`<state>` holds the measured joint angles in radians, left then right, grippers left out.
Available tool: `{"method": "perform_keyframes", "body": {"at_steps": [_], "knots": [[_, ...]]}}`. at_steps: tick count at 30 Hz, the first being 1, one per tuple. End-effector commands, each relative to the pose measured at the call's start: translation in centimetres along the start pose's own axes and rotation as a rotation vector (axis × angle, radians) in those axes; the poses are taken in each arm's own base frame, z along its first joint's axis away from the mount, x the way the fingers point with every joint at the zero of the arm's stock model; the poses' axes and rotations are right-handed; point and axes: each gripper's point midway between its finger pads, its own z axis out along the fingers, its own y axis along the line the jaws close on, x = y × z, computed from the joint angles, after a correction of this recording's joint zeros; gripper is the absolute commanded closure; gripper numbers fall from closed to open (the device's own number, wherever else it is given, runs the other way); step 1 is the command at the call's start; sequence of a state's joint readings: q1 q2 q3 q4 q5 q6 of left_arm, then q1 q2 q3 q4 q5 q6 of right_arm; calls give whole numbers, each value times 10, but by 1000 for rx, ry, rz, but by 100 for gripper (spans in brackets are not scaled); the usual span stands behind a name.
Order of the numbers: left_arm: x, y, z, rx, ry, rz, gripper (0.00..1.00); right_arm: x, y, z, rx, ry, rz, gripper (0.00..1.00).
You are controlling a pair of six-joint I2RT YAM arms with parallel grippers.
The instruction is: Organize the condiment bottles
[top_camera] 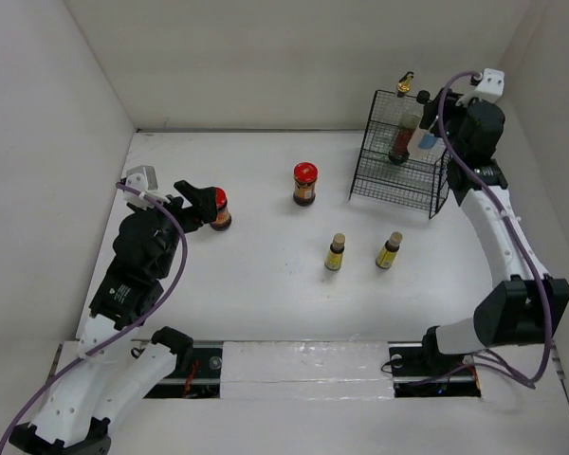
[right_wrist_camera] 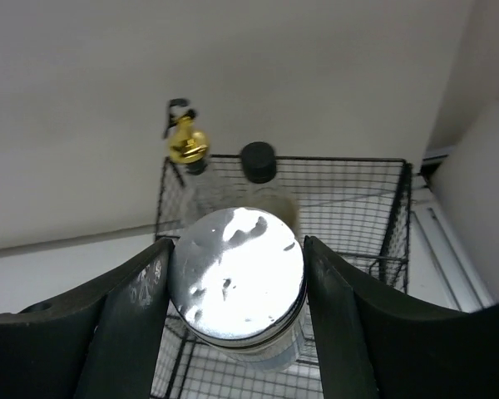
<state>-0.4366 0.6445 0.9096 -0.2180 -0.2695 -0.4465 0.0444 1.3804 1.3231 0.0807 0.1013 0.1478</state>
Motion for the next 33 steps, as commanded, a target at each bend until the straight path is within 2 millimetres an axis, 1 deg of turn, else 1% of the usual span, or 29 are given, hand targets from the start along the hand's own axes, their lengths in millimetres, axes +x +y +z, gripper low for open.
{"method": "perform_keyframes", "body": {"at_steps": [1,2,3,5,6,8,9,10,11,12,13,14,15,17,18,19,20,21,23,24,25,26,27,30,31,33], "knots": [[-14,-7,0,28,-45,-6,19,-77,-13,12,11,-172,42,70],[-14,-6,0,20,-49,-7,19,-81,-24,16,30,-179,39,70],[-14,-6,0,20,-49,-7,19,-93,-29,18,39,-202,38,70],[-14,-6,0,20,-49,-7,19,-93,-37,27,65,-204,28,70],[-14,-6,0,20,-49,-7,19,-98,-49,30,89,-213,25,70],[-12,-5,2,16,-42,-4,19,-102,-54,43,98,-222,15,70],[-12,-5,2,16,-41,-4,19,-104,-62,47,120,-226,5,70],[-16,-7,1,20,-49,-7,19,-112,-61,50,117,-243,5,70],[-16,-7,1,20,-49,-7,19,-103,-68,61,130,-225,-6,70],[-16,-7,1,20,-49,3,19,-102,-69,66,131,-223,-6,70],[-16,-7,1,20,-49,3,19,-101,-74,70,140,-223,-7,69],[-14,-6,4,16,-42,5,19,-97,-78,79,153,-218,-6,69],[-14,-6,4,16,-42,5,19,-93,-79,84,154,-212,-6,69],[-14,-6,4,16,-42,5,19,-96,-82,92,167,-229,-4,69],[-14,-6,4,16,-42,5,19,-85,-85,102,170,-210,-4,69],[-14,-6,4,16,-42,5,19,-83,-86,107,171,-208,-4,69],[-14,-6,4,16,-42,5,19,-82,-91,109,180,-208,-6,69],[-12,-6,6,12,-34,8,19,-77,-93,115,181,-204,-15,69],[-12,-6,6,12,-34,8,19,-77,-95,115,190,-206,-14,69],[-12,-6,6,12,-34,8,19,-72,-96,116,191,-203,-14,69],[-12,-6,6,12,-34,8,19,-72,-96,117,188,-218,-14,69],[-12,-6,6,12,-34,8,19,-66,-97,118,190,-206,-14,69],[-9,-5,8,8,-26,11,19,-53,-100,121,195,-180,-14,69],[-9,-5,8,8,-26,11,19,-35,-104,123,209,-160,-5,69],[-9,-5,8,8,-26,11,19,-24,-106,121,213,-136,-6,69],[-9,-5,8,8,-26,11,19,-11,-108,122,215,-122,3,69]]}}
